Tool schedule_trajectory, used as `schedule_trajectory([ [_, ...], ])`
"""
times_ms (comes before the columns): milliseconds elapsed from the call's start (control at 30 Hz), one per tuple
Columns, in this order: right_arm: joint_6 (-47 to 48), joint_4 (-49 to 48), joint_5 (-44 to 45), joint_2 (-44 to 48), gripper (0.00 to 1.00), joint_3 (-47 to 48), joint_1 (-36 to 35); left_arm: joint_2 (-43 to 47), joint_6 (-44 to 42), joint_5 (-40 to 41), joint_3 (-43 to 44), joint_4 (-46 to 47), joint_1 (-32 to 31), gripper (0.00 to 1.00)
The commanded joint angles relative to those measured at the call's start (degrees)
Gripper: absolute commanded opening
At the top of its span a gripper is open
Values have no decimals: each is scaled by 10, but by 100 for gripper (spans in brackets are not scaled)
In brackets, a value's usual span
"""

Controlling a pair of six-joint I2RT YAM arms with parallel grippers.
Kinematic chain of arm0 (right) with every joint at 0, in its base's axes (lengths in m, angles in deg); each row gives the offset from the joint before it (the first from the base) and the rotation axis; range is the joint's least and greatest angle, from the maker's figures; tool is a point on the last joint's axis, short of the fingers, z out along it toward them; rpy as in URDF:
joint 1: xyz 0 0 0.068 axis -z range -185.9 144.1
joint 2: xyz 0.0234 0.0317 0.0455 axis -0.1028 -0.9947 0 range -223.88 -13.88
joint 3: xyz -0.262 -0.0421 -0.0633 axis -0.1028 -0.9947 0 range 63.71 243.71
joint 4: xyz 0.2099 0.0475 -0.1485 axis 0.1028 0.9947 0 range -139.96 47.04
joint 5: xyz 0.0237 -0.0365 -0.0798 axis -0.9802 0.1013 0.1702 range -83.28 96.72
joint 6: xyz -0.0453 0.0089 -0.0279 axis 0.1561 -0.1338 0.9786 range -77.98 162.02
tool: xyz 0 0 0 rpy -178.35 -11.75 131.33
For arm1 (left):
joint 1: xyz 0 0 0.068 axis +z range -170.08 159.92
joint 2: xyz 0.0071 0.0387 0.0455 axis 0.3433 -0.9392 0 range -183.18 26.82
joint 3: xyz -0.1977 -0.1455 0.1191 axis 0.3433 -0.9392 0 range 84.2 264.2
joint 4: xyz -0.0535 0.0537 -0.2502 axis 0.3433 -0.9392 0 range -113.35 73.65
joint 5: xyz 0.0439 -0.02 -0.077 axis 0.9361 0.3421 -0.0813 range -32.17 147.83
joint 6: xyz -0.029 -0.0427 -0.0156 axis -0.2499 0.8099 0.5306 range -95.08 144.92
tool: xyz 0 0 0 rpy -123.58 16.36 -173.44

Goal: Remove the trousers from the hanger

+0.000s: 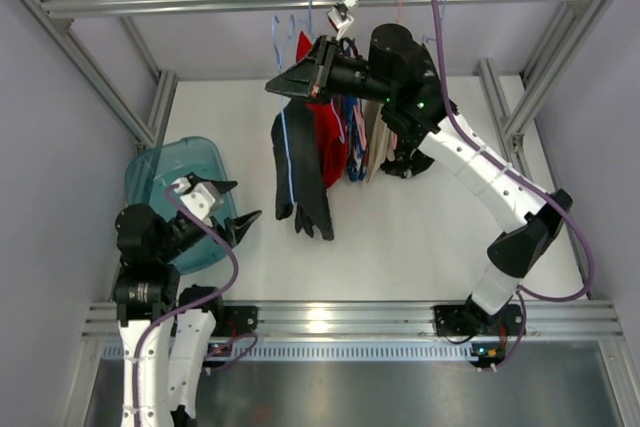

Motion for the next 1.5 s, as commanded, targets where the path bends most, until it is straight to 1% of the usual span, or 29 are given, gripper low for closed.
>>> schedule_trajectory([
  [0, -33, -63, 6, 6, 0, 41, 9, -26, -62, -62, -8, 4, 1, 80],
  [167, -34, -67, 11, -12, 0, 66, 4, -47, -85, -81, -12, 4, 1, 80],
  [300, -34, -72, 17, -30, 0, 81, -2, -63, -98, -89, -3, 5, 1, 83],
  [567, -28, -80, 26, -69, 0, 128, -19, -106, -122, -82, 26, 10, 0, 83],
  [767, -26, -81, 29, -86, 0, 146, -30, -128, -44, -70, 31, 79, -4, 82],
  [900, -25, -82, 31, -93, 0, 155, -32, -130, -38, -49, 24, 93, -13, 81],
  [933, -24, -82, 31, -93, 0, 155, -32, -131, -38, -49, 23, 97, -31, 81],
  [1033, -25, -84, 33, -96, 0, 161, -38, -133, -20, -26, 15, 118, -50, 81],
  [1100, -26, -84, 32, -101, 0, 164, -40, -135, -12, 18, 8, 141, -80, 80],
  [1233, -27, -83, 28, -96, 0, 160, -43, -147, -1, 82, 6, 171, -125, 73],
  [1267, -26, -83, 28, -93, 0, 157, -43, -150, -5, 87, 8, 173, -132, 69],
  [1333, -23, -83, 25, -89, 0, 150, -43, -153, -12, 83, 10, 173, -140, 67],
  [1467, -18, -83, 21, -83, 0, 146, -40, -141, -32, 65, 5, 170, -140, 70],
])
